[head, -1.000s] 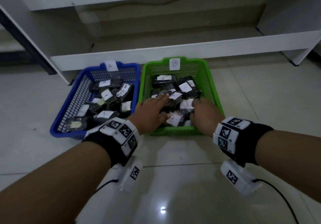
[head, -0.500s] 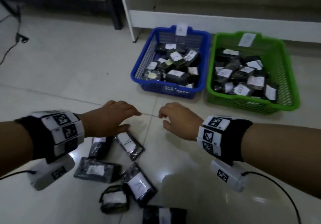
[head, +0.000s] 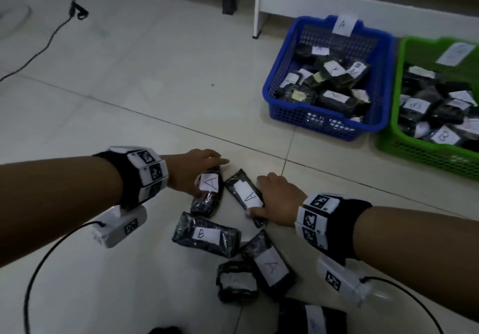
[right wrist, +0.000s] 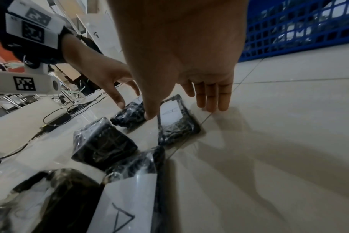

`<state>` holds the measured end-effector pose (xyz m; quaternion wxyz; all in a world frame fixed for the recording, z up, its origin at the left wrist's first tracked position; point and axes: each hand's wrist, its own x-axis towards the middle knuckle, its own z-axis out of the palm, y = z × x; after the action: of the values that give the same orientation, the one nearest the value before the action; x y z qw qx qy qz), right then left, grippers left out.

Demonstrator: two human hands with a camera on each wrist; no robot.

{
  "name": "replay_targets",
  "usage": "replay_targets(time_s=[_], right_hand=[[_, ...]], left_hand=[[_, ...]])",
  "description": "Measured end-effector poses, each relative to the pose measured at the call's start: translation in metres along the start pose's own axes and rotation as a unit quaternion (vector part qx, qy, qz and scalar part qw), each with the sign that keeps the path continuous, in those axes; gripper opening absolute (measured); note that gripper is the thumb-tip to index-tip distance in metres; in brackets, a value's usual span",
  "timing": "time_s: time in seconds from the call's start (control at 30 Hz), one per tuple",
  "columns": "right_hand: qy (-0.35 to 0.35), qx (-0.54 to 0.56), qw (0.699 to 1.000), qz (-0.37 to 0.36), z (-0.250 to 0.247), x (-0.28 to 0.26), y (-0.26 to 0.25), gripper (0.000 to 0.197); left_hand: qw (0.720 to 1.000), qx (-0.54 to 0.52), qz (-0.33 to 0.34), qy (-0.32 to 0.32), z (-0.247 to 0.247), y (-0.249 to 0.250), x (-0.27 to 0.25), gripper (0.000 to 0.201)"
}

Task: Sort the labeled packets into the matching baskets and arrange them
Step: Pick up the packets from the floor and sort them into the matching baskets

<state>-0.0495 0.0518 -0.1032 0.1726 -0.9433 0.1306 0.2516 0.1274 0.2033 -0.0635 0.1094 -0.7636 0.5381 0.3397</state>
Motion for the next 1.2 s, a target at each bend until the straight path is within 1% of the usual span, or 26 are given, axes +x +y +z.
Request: replay_targets(time_s=[0.07, 0.13, 0.2, 0.27, 0.33, 0.43, 0.5, 0.53, 0.6, 0.63, 0.7, 0.73, 0.8, 0.83, 0.9, 0.93, 0.97, 1.03, 1.13, 1.2], right_hand=[[0.013, -0.022, 1.0, 0.008, 0.008, 0.001, -0.007, 0.074], [0.021, -0.048, 0.999, 0.015, 0.014, 0.0, -0.012, 0.068], [0.022, -0.058, 0.998, 0.025, 0.015, -0.003, -0.014, 0.055], [0.045, -0.057, 0.997, 0.028, 0.009, -0.006, -0.01, 0.037], [0.075, -0.041, 0.996, 0.03, -0.003, -0.008, -0.001, 0.031], [0.143, -0.012, 0.99, 0.008, -0.031, -0.008, 0.02, 0.03], [0.211, 0.008, 0.977, -0.021, -0.056, -0.006, 0.036, 0.028], [0.247, 0.021, 0.968, -0.032, -0.071, -0.006, 0.043, 0.028], [0.322, 0.054, 0.944, -0.043, -0.1, -0.006, 0.053, 0.033], [0.359, 0.078, 0.929, -0.037, -0.115, -0.006, 0.06, 0.036], [0.415, 0.15, 0.897, 0.005, -0.139, -0.005, 0.078, 0.042], [0.431, 0.19, 0.881, 0.035, -0.147, -0.004, 0.088, 0.045], [0.454, 0.248, 0.852, 0.08, -0.161, -0.002, 0.11, 0.045], [0.461, 0.262, 0.843, 0.096, -0.165, 0.001, 0.122, 0.045], [0.464, 0.273, 0.834, 0.123, -0.172, 0.005, 0.147, 0.042], [0.46, 0.269, 0.836, 0.132, -0.173, 0.008, 0.158, 0.039], [0.456, 0.259, 0.84, 0.138, -0.175, 0.01, 0.172, 0.036], [0.446, 0.234, 0.85, 0.151, -0.171, 0.014, 0.193, 0.029], [0.447, 0.228, 0.85, 0.159, -0.164, 0.02, 0.214, 0.023], [0.446, 0.237, 0.847, 0.166, -0.163, 0.028, 0.219, 0.021]], left_hand=[[1.0, -0.009, -0.003, -0.01, 0.004, -0.001, 0.005, 0.1], [0.999, -0.035, -0.009, -0.022, 0.005, -0.002, 0.009, 0.098], [0.998, -0.054, -0.012, -0.024, 0.004, -0.002, 0.013, 0.091], [0.998, -0.066, -0.012, -0.018, 0.0, 0.0, 0.015, 0.08], [0.997, -0.08, -0.005, -0.01, -0.005, 0.004, 0.018, 0.071], [0.994, -0.107, 0.013, 0.012, -0.025, 0.011, 0.022, 0.063], [0.99, -0.126, 0.026, 0.057, -0.05, 0.018, 0.025, 0.057], [0.984, -0.148, 0.027, 0.094, -0.065, 0.023, 0.027, 0.052], [0.959, -0.212, 0.011, 0.188, -0.096, 0.034, 0.03, 0.044], [0.939, -0.245, 0.003, 0.242, -0.112, 0.042, 0.034, 0.044], [0.889, -0.314, -0.009, 0.333, -0.14, 0.054, 0.046, 0.046], [0.864, -0.354, -0.011, 0.358, -0.151, 0.059, 0.054, 0.045], [0.823, -0.425, -0.023, 0.375, -0.172, 0.071, 0.078, 0.038], [0.805, -0.452, -0.034, 0.383, -0.179, 0.077, 0.09, 0.033], [0.775, -0.471, -0.058, 0.417, -0.19, 0.088, 0.115, 0.025], [0.77, -0.466, -0.073, 0.43, -0.192, 0.091, 0.126, 0.024], [0.771, -0.456, -0.088, 0.437, -0.194, 0.095, 0.137, 0.024], [0.787, -0.427, -0.119, 0.429, -0.19, 0.102, 0.157, 0.03], [0.832, -0.328, -0.188, 0.407, -0.18, 0.106, 0.184, 0.045], [0.856, -0.245, -0.214, 0.402, -0.174, 0.103, 0.199, 0.049]])
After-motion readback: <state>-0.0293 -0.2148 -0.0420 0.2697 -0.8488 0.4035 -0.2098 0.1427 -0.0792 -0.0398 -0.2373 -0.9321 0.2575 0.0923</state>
